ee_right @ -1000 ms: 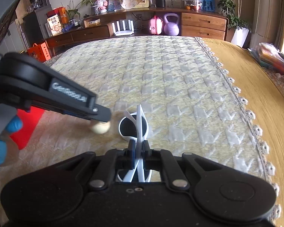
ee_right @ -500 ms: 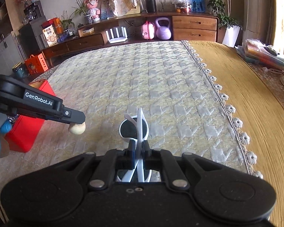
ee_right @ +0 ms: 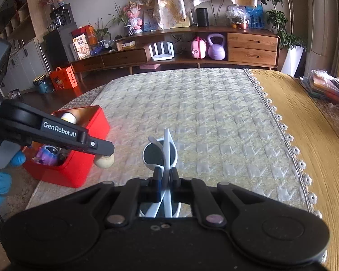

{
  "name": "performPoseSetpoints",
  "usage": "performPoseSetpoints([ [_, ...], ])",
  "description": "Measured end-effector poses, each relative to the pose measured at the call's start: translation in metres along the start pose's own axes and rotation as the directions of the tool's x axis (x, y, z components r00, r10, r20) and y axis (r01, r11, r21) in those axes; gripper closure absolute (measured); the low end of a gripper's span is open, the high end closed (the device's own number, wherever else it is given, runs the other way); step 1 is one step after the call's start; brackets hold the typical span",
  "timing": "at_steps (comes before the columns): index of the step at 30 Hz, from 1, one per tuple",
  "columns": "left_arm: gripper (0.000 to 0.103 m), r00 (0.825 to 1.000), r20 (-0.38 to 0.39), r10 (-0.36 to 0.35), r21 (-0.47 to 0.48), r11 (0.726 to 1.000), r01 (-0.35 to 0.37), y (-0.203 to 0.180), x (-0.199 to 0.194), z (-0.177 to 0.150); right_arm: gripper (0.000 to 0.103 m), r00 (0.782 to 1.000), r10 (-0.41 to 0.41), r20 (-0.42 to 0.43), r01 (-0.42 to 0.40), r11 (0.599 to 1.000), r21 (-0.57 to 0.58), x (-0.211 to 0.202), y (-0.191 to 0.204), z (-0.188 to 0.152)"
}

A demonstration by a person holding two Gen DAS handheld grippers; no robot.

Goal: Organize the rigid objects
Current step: 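Carry beige ball with left tool to red box while right tool carries sunglasses there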

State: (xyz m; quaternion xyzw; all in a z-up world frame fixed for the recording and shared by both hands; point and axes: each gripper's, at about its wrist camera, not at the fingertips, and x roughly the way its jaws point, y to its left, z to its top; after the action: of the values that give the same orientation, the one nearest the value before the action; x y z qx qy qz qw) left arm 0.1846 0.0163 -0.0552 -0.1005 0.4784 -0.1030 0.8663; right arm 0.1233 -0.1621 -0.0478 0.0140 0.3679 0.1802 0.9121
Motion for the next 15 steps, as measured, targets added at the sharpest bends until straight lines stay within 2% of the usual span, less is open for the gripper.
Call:
performPoseSetpoints([
  [15,0.079,0.995,0.069,0.074,-0.031,0.997,-0.072,0.08,-0.063,0.002,0.097,0.998,0.068,0.017,-0.066,0.993,-0.102,0.007,0.08,0.031],
])
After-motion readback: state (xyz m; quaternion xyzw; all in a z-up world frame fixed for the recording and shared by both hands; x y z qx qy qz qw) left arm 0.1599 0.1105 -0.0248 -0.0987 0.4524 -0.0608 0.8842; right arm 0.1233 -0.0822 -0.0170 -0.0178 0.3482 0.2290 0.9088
